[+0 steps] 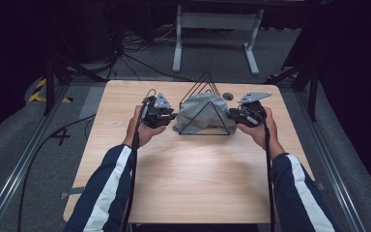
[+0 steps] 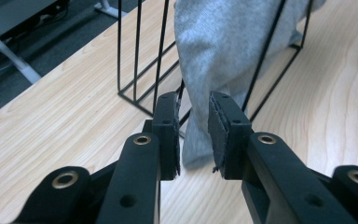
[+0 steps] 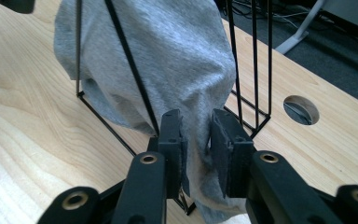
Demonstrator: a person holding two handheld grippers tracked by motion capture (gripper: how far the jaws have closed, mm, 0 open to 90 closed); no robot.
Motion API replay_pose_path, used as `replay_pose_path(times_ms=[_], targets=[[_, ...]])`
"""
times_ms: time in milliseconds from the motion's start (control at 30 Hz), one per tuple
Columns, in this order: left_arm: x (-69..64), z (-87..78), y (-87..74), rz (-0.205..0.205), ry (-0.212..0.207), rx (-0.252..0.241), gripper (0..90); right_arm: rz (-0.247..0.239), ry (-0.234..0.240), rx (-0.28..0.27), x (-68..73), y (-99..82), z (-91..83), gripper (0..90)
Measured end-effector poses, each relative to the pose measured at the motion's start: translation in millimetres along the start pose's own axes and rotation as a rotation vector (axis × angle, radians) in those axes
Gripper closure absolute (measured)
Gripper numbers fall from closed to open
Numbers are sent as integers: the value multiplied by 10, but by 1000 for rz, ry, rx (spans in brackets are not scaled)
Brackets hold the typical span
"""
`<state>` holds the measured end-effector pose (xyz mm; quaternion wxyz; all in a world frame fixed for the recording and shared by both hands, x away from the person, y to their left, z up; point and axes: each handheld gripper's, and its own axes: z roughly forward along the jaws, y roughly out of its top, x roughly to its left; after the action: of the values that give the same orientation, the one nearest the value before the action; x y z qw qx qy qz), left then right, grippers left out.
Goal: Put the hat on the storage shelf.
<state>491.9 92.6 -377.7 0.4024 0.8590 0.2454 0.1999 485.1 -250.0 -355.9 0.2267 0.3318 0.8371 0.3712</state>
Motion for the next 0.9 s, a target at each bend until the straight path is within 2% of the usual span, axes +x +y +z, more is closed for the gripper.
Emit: replay_pose_path(times_ms=[267, 433, 700, 900], targets=[[-94, -320, -81, 77, 2, 27, 720, -29, -2, 4, 35, -45, -236, 733], [-126, -445, -156, 85, 3, 35, 713, -42, -8, 17, 48, -105, -353, 732], [-179, -620, -382, 124, 6, 102, 704, -68, -15, 47, 76, -242, -485, 724], [-201, -726, -518, 147, 16, 131, 697, -90, -10, 69, 108, -349, -570, 695]])
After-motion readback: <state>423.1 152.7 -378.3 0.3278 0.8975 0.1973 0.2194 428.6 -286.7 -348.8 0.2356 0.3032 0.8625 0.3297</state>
